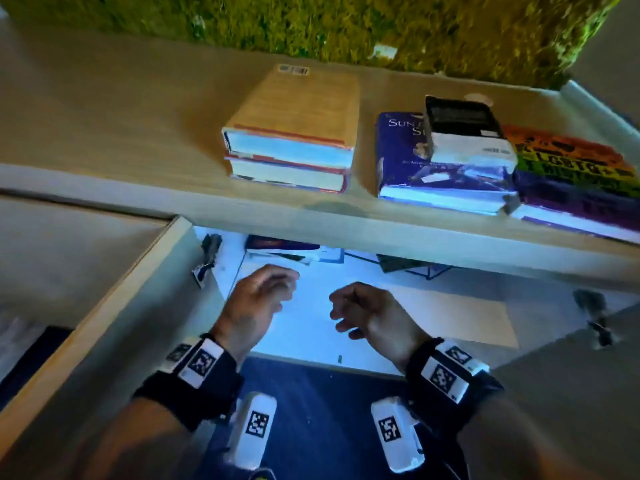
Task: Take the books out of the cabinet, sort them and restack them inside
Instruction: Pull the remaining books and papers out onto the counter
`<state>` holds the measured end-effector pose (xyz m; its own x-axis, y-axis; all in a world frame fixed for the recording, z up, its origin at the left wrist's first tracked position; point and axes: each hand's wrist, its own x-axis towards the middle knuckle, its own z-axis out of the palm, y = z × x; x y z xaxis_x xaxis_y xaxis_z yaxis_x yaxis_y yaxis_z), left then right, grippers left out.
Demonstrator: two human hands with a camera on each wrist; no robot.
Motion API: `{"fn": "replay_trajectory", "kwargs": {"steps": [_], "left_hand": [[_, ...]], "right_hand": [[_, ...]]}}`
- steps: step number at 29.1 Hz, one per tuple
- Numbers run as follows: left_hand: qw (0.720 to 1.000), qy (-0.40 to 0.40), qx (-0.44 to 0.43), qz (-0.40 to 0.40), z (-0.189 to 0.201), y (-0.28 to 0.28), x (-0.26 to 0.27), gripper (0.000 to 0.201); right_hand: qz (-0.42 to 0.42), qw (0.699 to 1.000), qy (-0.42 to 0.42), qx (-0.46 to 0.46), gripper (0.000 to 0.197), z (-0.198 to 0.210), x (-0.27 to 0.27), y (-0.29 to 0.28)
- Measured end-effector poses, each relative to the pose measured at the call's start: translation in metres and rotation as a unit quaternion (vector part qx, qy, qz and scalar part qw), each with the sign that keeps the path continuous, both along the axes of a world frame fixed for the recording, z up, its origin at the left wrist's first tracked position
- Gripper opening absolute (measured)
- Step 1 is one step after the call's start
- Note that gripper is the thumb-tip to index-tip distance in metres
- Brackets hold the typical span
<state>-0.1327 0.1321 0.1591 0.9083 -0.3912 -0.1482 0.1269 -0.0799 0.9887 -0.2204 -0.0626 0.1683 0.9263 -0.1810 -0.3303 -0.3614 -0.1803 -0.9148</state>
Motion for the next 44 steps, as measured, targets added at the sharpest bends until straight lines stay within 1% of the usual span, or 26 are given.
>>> {"fn": "replay_trajectory", "kwargs": {"steps": [2, 3, 6, 8, 10, 12, 13, 15, 16, 17, 19, 21, 23, 25, 27, 29, 30, 32, 34, 35, 37, 38, 40, 42, 43, 44], "left_hand": [[0.993, 0.063, 0.076, -0.066, -0.062, -0.016, 0.037, 0.036], [0.99, 0.067, 0.104, -0.073, -0.093, -0.024, 0.067, 0.039], [0.974, -0.021, 0.219, -0.059, -0.164, -0.043, 0.157, 0.051], [0.947, -0.104, 0.303, -0.02, -0.188, -0.049, 0.201, 0.061], [0.941, -0.126, 0.313, 0.016, -0.202, -0.055, 0.23, 0.057], [0.936, -0.137, 0.321, 0.032, -0.217, -0.061, 0.249, 0.052], [0.926, -0.152, 0.343, 0.042, -0.222, -0.063, 0.254, 0.055], [0.902, -0.178, 0.385, 0.076, -0.233, -0.063, 0.261, 0.063], [0.889, -0.186, 0.409, 0.086, -0.235, -0.064, 0.262, 0.065], [0.877, -0.199, 0.428, 0.093, -0.237, -0.067, 0.266, 0.066], [0.87, -0.199, 0.443, 0.089, -0.239, -0.073, 0.266, 0.069], [0.873, -0.178, 0.445, 0.088, -0.241, -0.081, 0.261, 0.071], [0.865, -0.168, 0.463, 0.095, -0.244, -0.087, 0.255, 0.076], [0.867, -0.159, 0.462, 0.097, -0.247, -0.089, 0.259, 0.086], [0.861, -0.152, 0.475, 0.097, -0.244, -0.086, 0.264, 0.094], [0.844, -0.161, 0.504, 0.082, -0.238, -0.08, 0.266, 0.094], [0.843, -0.161, 0.509, 0.073, -0.235, -0.077, 0.265, 0.09], [0.845, -0.159, 0.508, 0.048, -0.232, -0.073, 0.259, 0.078], [0.844, -0.164, 0.51, 0.028, -0.235, -0.072, 0.252, 0.065], [0.85, -0.161, 0.501, 0.019, -0.238, -0.072, 0.249, 0.06], [0.87, -0.155, 0.469, 0.008, -0.243, -0.072, 0.239, 0.051], [0.881, -0.155, 0.447, 0.015, -0.244, -0.071, 0.238, 0.048], [0.917, -0.148, 0.369, 0.043, -0.238, -0.071, 0.235, 0.04], [0.954, -0.118, 0.262, 0.086, -0.232, -0.067, 0.236, 0.03], [0.971, -0.082, 0.198, 0.103, -0.234, -0.066, 0.24, 0.031], [0.982, -0.034, 0.139, 0.122, -0.235, -0.065, 0.242, 0.04]], "right_hand": [[-0.005, 0.998, 0.048, 0.027, 0.021, -0.057, 0.03, -0.009], [-0.024, 0.997, 0.06, 0.049, 0.025, -0.084, 0.052, -0.016], [-0.111, 0.99, 0.043, 0.074, 0.031, -0.141, 0.116, -0.036], [-0.151, 0.987, 0.024, 0.042, 0.033, -0.161, 0.148, -0.047], [-0.179, 0.984, 0.008, -0.007, 0.035, -0.183, 0.174, -0.061], [-0.188, 0.98, 0.009, -0.058, 0.048, -0.206, 0.198, -0.076], [-0.183, 0.98, 0.014, -0.074, 0.054, -0.222, 0.21, -0.086], [-0.176, 0.98, 0.005, -0.092, 0.05, -0.248, 0.23, -0.102], [-0.176, 0.98, 0.007, -0.096, 0.046, -0.253, 0.236, -0.104], [-0.181, 0.979, 0.006, -0.095, 0.042, -0.245, 0.233, -0.099], [-0.177, 0.981, 0.01, -0.083, 0.037, -0.237, 0.232, -0.093], [-0.165, 0.983, 0.02, -0.072, 0.055, -0.234, 0.231, -0.09], [-0.172, 0.982, 0.026, -0.071, 0.069, -0.229, 0.228, -0.089], [-0.186, 0.981, 0.028, -0.043, 0.069, -0.227, 0.226, -0.09], [-0.197, 0.98, 0.022, -0.022, 0.059, -0.227, 0.226, -0.095], [-0.198, 0.98, 0.015, -0.025, 0.06, -0.223, 0.227, -0.098], [-0.199, 0.98, 0.007, -0.03, 0.064, -0.223, 0.228, -0.099], [-0.217, 0.976, -0.011, -0.024, 0.068, -0.221, 0.229, -0.103], [-0.242, 0.969, -0.039, 0.01, 0.066, -0.22, 0.231, -0.105], [-0.254, 0.965, -0.055, 0.023, 0.063, -0.22, 0.232, -0.106], [-0.257, 0.964, -0.048, 0.039, 0.06, -0.227, 0.236, -0.112], [-0.248, 0.966, -0.038, 0.056, 0.054, -0.233, 0.235, -0.113], [-0.221, 0.968, 0.0, 0.119, 0.034, -0.242, 0.226, -0.112], [-0.184, 0.971, 0.028, 0.151, 0.036, -0.244, 0.21, -0.105], [-0.171, 0.973, 0.026, 0.151, 0.038, -0.244, 0.201, -0.103], [-0.155, 0.974, 0.031, 0.16, 0.034, -0.243, 0.193, -0.102]]}}
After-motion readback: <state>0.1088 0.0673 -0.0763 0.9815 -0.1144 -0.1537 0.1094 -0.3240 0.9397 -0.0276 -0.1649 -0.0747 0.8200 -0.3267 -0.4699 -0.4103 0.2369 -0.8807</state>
